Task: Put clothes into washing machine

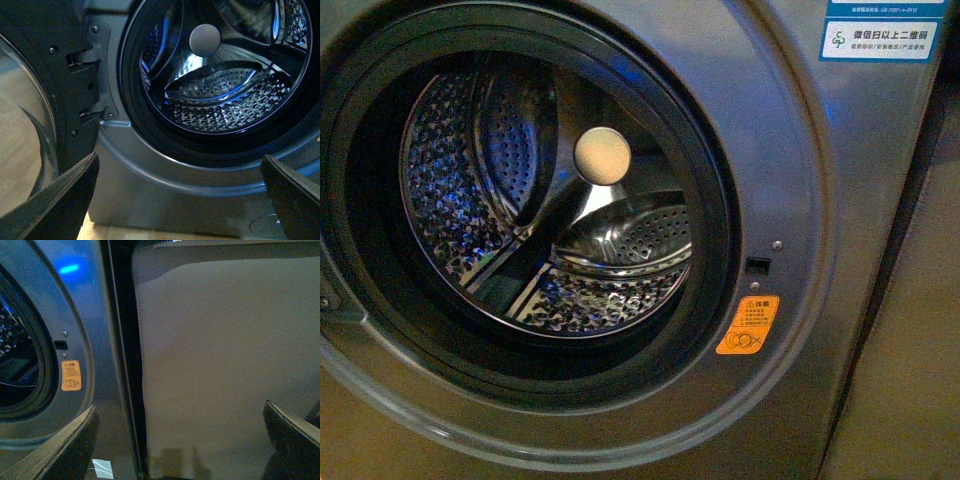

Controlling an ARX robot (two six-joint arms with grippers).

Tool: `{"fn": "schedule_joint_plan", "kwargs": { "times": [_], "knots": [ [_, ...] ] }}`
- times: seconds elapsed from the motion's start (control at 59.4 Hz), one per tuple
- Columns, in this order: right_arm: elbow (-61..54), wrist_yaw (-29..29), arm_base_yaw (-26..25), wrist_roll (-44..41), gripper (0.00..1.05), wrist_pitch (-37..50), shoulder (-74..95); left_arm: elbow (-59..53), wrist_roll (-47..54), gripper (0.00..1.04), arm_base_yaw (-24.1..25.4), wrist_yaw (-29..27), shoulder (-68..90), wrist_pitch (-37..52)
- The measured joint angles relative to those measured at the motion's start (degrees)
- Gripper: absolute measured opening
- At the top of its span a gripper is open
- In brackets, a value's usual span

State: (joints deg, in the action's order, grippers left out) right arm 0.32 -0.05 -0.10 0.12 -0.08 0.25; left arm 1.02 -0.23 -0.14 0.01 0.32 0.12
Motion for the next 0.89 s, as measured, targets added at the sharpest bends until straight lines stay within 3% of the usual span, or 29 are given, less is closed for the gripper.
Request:
{"fn": "schedule_joint_plan", "kwargs": {
  "times": [0.505, 0.539, 0.556, 0.623, 0.707, 0.758, 0.893],
  "knots": [
    [0.0, 0.0, 0.0, 0.0, 0.97, 0.0, 0.0, 0.0, 0.0, 0.98, 0.0, 0.0, 0.0, 0.0],
    [0.0, -2.9, -0.8, -0.8, 0.97, 0.4, 0.6, 0.0, 0.0, 0.98, 0.0, 0.0, 0.0, 0.0],
    [0.0, -7.1, -2.5, -1.6, 0.97, 1.8, 1.7, 0.0, 0.0, 0.98, 0.0, 0.0, 0.0, 0.0],
    [1.0, -32.8, -12.3, -5.6, 0.97, 9.0, 10.3, 0.0, 0.0, 0.98, 0.0, 0.1, 0.0, 0.0],
    [3.0, -52.1, -21.3, -6.2, 0.97, 18.0, 20.3, 0.0, 0.0, 0.98, 0.0, 0.0, 0.0, 0.0],
    [4.4, -58.6, -25.0, -5.6, 0.97, 23.6, 25.4, 0.0, 0.0, 0.98, 0.0, 0.0, 0.0, 0.0],
    [8.6, -63.9, -32.3, -2.7, 0.97, 36.0, 37.0, 0.0, 0.0, 0.98, 0.0, 0.0, 0.0, 0.0]
  ]
}}
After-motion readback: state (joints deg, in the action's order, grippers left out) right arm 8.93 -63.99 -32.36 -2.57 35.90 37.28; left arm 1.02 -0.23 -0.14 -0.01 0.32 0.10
